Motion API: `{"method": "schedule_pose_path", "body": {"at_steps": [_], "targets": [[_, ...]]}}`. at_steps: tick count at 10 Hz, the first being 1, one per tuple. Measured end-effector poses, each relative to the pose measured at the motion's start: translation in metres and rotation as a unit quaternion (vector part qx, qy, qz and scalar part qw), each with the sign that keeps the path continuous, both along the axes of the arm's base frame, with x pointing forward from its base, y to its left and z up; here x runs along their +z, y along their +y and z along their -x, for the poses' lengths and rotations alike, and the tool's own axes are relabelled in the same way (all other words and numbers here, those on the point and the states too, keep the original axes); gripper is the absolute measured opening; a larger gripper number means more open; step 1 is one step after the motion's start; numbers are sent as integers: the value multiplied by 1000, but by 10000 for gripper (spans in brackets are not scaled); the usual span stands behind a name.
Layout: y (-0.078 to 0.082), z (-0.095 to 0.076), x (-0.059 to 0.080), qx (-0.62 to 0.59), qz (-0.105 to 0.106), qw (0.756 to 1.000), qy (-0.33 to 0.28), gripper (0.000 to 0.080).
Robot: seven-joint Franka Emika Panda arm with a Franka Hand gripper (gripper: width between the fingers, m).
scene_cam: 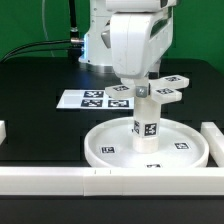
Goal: Assemble round table
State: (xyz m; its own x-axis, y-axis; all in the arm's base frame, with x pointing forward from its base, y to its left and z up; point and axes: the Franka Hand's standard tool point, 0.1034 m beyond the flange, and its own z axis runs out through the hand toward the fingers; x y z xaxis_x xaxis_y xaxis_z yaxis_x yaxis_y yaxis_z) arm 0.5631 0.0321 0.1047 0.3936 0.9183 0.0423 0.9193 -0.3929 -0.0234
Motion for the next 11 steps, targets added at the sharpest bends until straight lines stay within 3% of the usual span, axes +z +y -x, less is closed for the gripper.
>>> {"method": "schedule_pose_path", "body": {"at_steps": [2,4,6,11], "targets": [[0,0,0,-15,0,1000,1,442],[0,0,0,-112,0,994,5,442],[3,1,-1,-238,-1,971,12,442],[8,0,-2,-517,-2,856,22,443]]}}
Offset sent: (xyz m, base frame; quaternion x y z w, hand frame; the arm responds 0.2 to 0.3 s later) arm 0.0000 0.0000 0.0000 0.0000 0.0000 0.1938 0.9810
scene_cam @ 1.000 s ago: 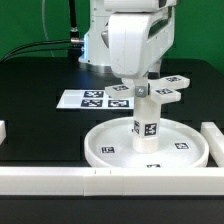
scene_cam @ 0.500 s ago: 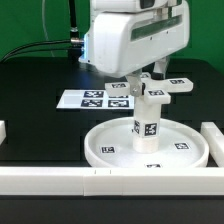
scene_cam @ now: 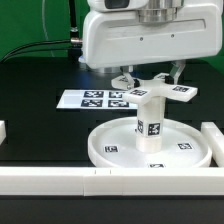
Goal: Assemble round table
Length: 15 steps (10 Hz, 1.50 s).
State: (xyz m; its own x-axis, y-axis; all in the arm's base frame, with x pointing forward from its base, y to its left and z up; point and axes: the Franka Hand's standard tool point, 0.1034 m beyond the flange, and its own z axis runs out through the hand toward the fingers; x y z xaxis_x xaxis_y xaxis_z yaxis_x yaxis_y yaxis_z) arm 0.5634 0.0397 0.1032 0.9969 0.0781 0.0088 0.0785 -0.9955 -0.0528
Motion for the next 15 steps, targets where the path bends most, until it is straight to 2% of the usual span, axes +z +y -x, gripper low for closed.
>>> {"method": "schedule_pose_path", "body": {"at_steps": [5,7,10,11,13,15], "targets": [[0,0,0,-153,-2,988,8,443],[0,1,-1,-286,-13,958,4,443],[0,1,-2,-475,-28,880,11,443],[-1,1,-2,-512,-29,858,14,443],[-1,0,-1,-537,-31,843,19,443],[-2,0,-2,-593,-36,804,26,443]]}}
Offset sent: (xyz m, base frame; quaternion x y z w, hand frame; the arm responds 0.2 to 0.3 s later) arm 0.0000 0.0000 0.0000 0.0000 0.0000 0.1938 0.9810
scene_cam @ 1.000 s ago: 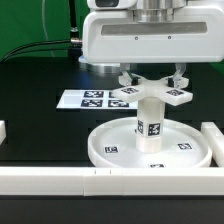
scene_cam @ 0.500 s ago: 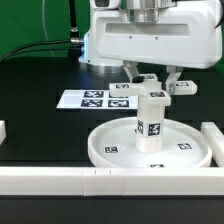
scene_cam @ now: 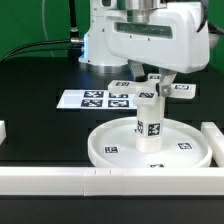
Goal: Assemble round table
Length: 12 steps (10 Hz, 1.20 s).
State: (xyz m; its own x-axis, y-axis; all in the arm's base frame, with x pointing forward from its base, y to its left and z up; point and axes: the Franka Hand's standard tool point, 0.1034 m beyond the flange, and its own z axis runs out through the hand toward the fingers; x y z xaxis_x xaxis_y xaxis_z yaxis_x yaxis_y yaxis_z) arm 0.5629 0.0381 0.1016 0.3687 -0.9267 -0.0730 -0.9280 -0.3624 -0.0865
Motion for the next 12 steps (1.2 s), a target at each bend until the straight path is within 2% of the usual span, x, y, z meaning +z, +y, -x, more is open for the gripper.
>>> {"method": "schedule_pose_path", "body": {"at_steps": [2,4,5,8,9,10,11,12], "targets": [[0,0,-1,-75,-10,997,2,443],[0,1,-1,-224,-31,974,-5,443],[0,1,-1,-283,-34,959,-7,443],[0,1,-1,-362,-48,931,-3,443],[0,1,-1,-382,-52,923,0,472],[1,2,-2,-382,-53,923,1,587],[1,3,2,-351,-53,935,8,587],[0,3,12,-335,-58,940,8,638]]}}
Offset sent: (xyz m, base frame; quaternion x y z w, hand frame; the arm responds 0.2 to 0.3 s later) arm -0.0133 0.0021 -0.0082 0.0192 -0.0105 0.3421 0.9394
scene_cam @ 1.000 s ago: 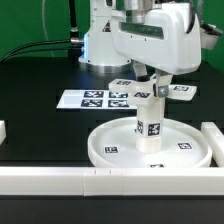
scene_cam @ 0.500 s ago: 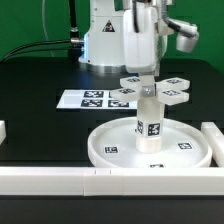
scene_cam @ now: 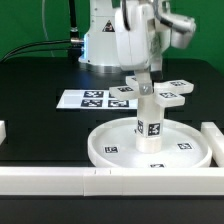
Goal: Assemble round table
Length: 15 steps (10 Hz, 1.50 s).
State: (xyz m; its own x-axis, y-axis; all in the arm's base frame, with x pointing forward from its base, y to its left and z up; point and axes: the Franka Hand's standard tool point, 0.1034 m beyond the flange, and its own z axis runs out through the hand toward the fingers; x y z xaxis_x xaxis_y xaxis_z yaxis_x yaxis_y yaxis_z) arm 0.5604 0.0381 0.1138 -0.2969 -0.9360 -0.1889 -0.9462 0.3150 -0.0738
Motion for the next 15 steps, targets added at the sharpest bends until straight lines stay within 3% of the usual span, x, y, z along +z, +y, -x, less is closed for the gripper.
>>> {"method": "schedule_pose_path", "body": {"at_steps": [2,5,6,8,13,14,15], "targets": [[4,-2,18,26,-7,1000,-7,646],[4,-1,14,65,0,998,-11,649],[6,1,9,142,9,990,-18,649],[9,-4,14,319,12,947,-15,649],[9,-7,13,502,30,863,-45,649],[5,-6,14,588,42,806,-43,649],[4,-7,16,642,47,764,-43,649]]}}
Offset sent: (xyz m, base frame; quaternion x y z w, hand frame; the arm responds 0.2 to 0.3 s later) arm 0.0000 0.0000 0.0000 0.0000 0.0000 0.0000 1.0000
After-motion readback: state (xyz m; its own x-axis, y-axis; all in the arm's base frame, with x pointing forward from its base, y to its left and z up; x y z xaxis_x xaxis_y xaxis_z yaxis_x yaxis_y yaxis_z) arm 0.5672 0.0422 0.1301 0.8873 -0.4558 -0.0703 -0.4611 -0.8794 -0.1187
